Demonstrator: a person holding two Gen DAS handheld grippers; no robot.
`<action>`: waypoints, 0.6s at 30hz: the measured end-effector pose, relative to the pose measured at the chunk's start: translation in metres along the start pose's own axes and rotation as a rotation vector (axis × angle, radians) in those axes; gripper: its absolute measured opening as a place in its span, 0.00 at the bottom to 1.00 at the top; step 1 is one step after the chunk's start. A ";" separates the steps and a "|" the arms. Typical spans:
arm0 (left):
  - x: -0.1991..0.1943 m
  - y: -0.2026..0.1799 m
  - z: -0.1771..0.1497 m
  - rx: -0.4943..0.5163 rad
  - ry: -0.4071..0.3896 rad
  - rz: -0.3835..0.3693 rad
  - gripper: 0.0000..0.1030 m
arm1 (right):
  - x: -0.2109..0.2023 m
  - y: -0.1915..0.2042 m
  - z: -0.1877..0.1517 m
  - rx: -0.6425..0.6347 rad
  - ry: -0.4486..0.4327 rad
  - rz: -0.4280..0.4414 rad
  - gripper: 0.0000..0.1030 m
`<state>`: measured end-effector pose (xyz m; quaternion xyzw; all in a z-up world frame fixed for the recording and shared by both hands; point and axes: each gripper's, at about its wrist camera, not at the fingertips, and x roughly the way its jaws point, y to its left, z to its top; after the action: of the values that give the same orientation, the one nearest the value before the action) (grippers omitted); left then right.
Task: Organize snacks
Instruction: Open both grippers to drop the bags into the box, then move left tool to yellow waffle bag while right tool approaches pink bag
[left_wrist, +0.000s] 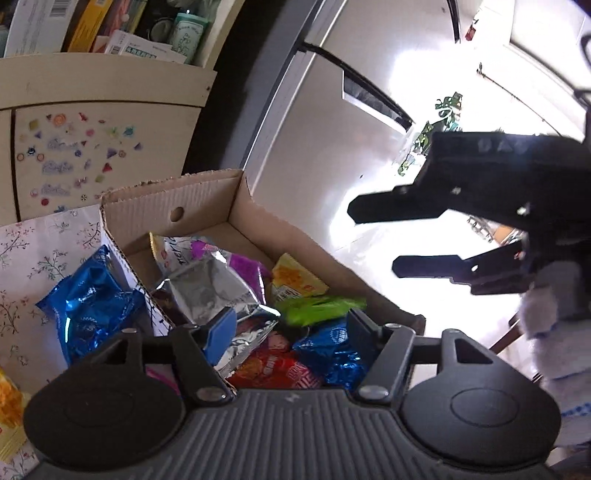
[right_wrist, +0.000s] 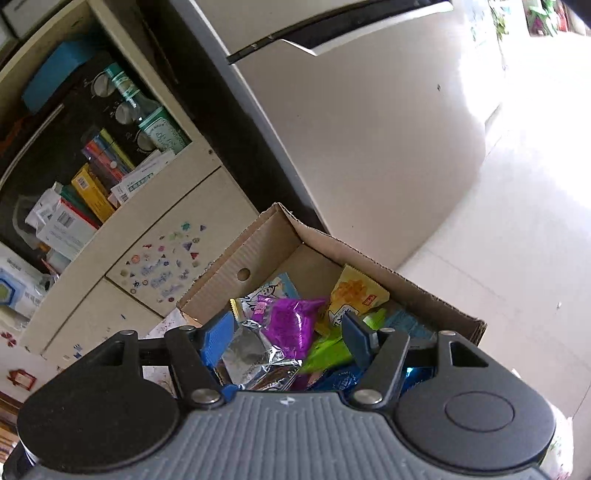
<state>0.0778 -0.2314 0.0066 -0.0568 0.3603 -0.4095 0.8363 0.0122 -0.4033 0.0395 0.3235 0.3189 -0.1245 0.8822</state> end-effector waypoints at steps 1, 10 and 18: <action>-0.005 -0.001 0.002 0.008 -0.006 0.006 0.67 | -0.001 -0.001 0.000 0.010 0.001 0.005 0.69; -0.059 0.023 0.013 -0.021 -0.033 0.154 0.90 | 0.000 0.013 -0.008 -0.028 0.022 0.085 0.76; -0.090 0.074 0.007 -0.042 0.048 0.354 0.92 | 0.014 0.046 -0.026 -0.128 0.102 0.209 0.77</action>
<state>0.0932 -0.1190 0.0329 -0.0004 0.3929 -0.2496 0.8851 0.0302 -0.3516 0.0380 0.3037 0.3353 0.0053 0.8918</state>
